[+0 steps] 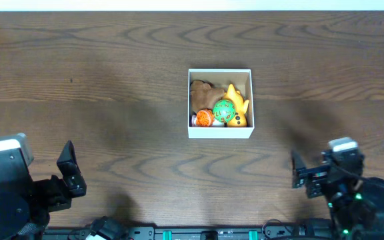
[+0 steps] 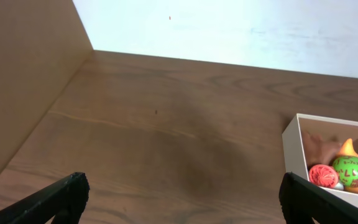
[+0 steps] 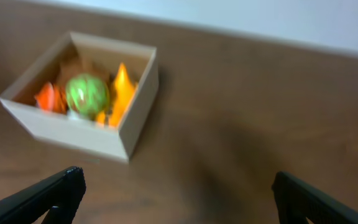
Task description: Pack container
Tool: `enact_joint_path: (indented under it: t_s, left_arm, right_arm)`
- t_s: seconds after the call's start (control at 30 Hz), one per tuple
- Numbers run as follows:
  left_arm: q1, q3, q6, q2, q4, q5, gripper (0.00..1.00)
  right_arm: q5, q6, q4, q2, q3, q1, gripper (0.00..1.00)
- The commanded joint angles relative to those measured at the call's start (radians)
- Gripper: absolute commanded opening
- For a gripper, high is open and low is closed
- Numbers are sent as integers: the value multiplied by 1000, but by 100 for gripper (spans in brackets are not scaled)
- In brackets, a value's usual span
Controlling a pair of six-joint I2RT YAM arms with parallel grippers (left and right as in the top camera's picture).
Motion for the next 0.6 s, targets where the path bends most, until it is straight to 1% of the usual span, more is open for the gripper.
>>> enact_joint_path:
  t_s: [0.0, 0.13, 0.3, 0.57]
  left_arm:
    - [6, 1, -13, 3, 0, -11, 98]
    - [6, 1, -13, 3, 0, -12, 98]
    - [6, 1, -13, 3, 0, -11, 98]
    - [6, 1, -13, 3, 0, -12, 98]
  right_arm:
    - [4, -8, 11, -80, -106, -13, 99]
    - [13, -8, 52, -168, -230, -13, 99]
    - [19, -7, 107, -240, -342, -12, 99]
    - [19, -7, 217, -269, -440, -12, 99]
